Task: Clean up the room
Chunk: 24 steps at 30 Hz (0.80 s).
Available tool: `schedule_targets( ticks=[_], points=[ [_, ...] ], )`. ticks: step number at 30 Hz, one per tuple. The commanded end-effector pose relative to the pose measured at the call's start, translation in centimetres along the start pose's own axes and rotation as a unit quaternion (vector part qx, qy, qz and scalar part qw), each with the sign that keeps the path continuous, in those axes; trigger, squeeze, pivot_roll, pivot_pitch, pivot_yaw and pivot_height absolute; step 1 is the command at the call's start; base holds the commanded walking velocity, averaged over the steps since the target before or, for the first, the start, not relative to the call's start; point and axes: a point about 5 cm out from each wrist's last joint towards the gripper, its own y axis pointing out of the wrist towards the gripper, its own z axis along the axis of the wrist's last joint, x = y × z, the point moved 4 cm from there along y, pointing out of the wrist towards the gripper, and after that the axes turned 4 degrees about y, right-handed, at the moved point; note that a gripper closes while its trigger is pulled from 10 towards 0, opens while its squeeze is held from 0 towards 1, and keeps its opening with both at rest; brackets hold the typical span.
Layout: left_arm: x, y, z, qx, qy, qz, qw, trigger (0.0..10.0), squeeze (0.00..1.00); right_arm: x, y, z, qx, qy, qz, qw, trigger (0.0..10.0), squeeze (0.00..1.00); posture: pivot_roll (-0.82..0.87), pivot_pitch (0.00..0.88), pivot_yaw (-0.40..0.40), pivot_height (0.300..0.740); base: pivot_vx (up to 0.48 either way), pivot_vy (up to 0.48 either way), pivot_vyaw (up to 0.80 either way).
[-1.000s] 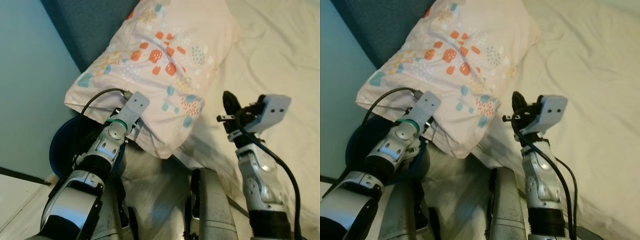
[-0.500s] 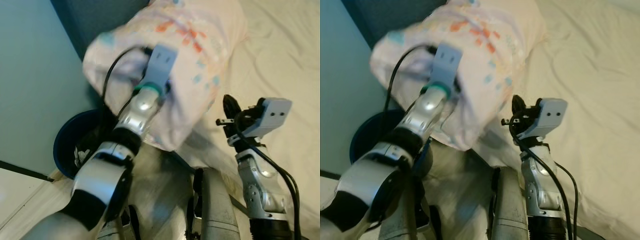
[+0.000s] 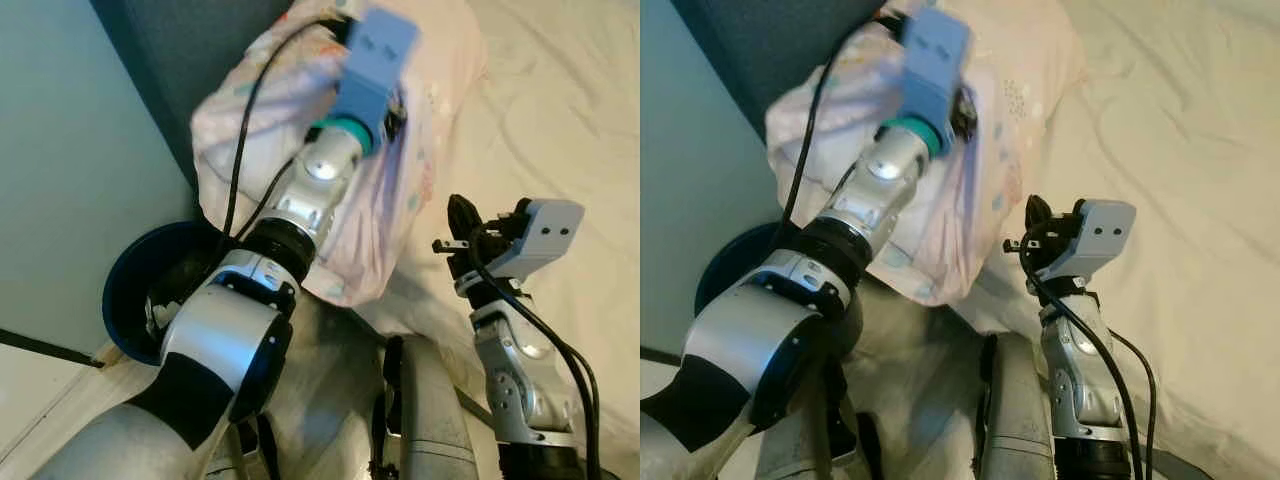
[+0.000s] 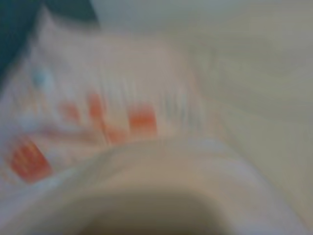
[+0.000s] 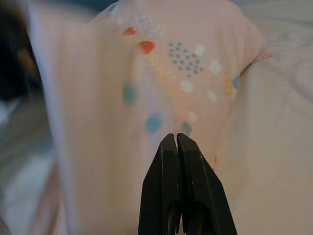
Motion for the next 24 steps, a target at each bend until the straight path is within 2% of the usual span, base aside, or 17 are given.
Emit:
schedule_targets(
  ticks=[1, 2, 5, 7, 8, 10, 11, 13, 14, 15, 17, 19, 20, 21, 22, 23, 24],
  points=[
    [0.4, -1.4, -5.2, -0.091, 0.014, 0.0, 0.996, 10.0, 0.0, 0.4, -0.5, -0.3, -0.009, 0.0, -0.008, 1.0, 10.0, 0.0, -0.16, 0.285, 0.119, 0.565, 0.0, 0.0, 0.0],
    [0.4, -1.4, -5.2, -0.091, 0.014, 0.0, 0.996, 10.0, 0.0, 0.4, -0.5, -0.3, -0.009, 0.0, -0.008, 1.0, 10.0, 0.0, -0.16, 0.285, 0.119, 0.565, 0.0, 0.0, 0.0],
    [-0.8, -2.6, -8.0, -0.127, 0.022, 0.019, 0.991, 10.0, 0.0, 0.6, -0.5, -0.4, -0.012, 0.0, -0.012, 1.0, 10.0, 0.0, -0.16, 0.282, 0.119, 0.565, 0.0, 0.0, 0.0],
    [-4.6, -4.2, -10.5, -0.154, 0.036, 0.111, 0.981, 10.0, 0.0, 0.7, -0.6, -0.6, -0.015, 0.0, -0.012, 1.0, 10.0, 0.0, -0.14, 0.277, 0.114, 0.565, 0.0, 0.0, 0.0],
    [-4.6, -4.2, -10.5, -0.154, 0.036, 0.111, 0.981, 10.0, 0.0, 0.7, -0.6, -0.6, -0.015, 0.0, -0.012, 1.0, 10.0, 0.0, -0.14, 0.277, 0.114, 0.565, 0.0, 0.0, 0.0],
    [-9.8, -7.2, -12.7, -0.175, 0.065, 0.245, 0.951, 10.0, 0.0, 0.6, -0.5, -0.8, -0.018, 0.001, -0.009, 1.0, 10.0, 0.0, -0.13, 0.271, 0.108, 0.565, 0.0, 0.0, 0.0],
    [-9.8, -7.2, -12.7, -0.175, 0.065, 0.245, 0.951, 10.0, 0.0, 0.6, -0.5, -0.8, -0.018, 0.001, -0.009, 1.0, 10.0, 0.0, -0.13, 0.271, 0.108, 0.565, 0.0, 0.0, 0.0],
    [-12.7, -9.8, -13.9, -0.186, 0.087, 0.322, 0.924, 10.0, 0.0, 0.5, -0.4, -0.9, -0.02, 0.003, -0.006, 1.0, 10.0, 0.0, -0.13, 0.268, 0.105, 0.565, 0.0, 0.0, 0.0],
    [-13.5, -10.7, -14.2, -0.19, 0.093, 0.343, 0.915, 10.0, 0.0, 0.5, -0.3, -1.0, -0.02, 0.003, -0.005, 1.0, 10.0, 0.0, -0.13, 0.268, 0.105, 0.565, 0.0, 0.0, 0.0],
    [-13.5, -10.7, -14.2, -0.19, 0.093, 0.343, 0.915, 10.0, 0.0, 0.5, -0.3, -1.0, -0.02, 0.003, -0.005, 1.0, 10.0, 0.0, -0.13, 0.268, 0.105, 0.565, 0.0, 0.0, 0.0],
    [-15.6, -14.0, -15.0, -0.196, 0.121, 0.405, 0.885, 10.0, 0.0, 0.3, -0.2, -1.1, -0.023, 0.004, 0.001, 1.0, 10.0, 0.0, -0.11, 0.258, 0.095, 0.565, 0.0, 0.0, 0.0],
    [-15.6, -14.0, -15.0, -0.196, 0.121, 0.405, 0.885, 10.0, 0.0, 0.3, -0.2, -1.1, -0.023, 0.004, 0.001, 1.0, 10.0, 0.0, -0.11, 0.258, 0.095, 0.565, 0.0, 0.0, 0.0],
    [-16.2, -15.1, -15.0, -0.186, 0.129, 0.424, 0.877, 10.0, 0.0, 0.3, -0.1, -1.2, -0.024, 0.005, 0.003, 1.0, 10.0, 0.0, -0.11, 0.254, 0.085, 0.565, 0.0, 0.0, 0.0],
    [-16.0, -15.2, -15.0, -0.173, 0.127, 0.408, 0.887, 10.0, 0.0, 0.2, 0.1, -1.3, -0.025, 0.005, 0.007, 1.0, 10.0, 0.0, -0.1, 0.249, 0.077, 0.565, 0.0, 0.0, 0.0],
    [-16.0, -15.2, -15.0, -0.173, 0.127, 0.408, 0.887, 10.0, 0.0, 0.2, 0.1, -1.3, -0.025, 0.005, 0.007, 1.0, 10.0, 0.0, -0.1, 0.249, 0.077, 0.565, 0.0, 0.0, 0.0],
    [-14.8, -14.8, -14.9, -0.163, 0.118, 0.361, 0.911, 10.0, 0.0, 0.0, 0.3, -1.4, -0.029, 0.004, 0.015, 0.999, 10.0, 0.0, -0.1, 0.242, 0.079, 0.565, 0.0, 0.0, 0.0],
    [-14.8, -14.8, -14.9, -0.163, 0.118, 0.361, 0.911, 10.0, 0.0, 0.0, 0.3, -1.4, -0.029, 0.004, 0.015, 0.999, 10.0, 0.0, -0.1, 0.242, 0.079, 0.565, 0.0, 0.0, 0.0]
  ],
)
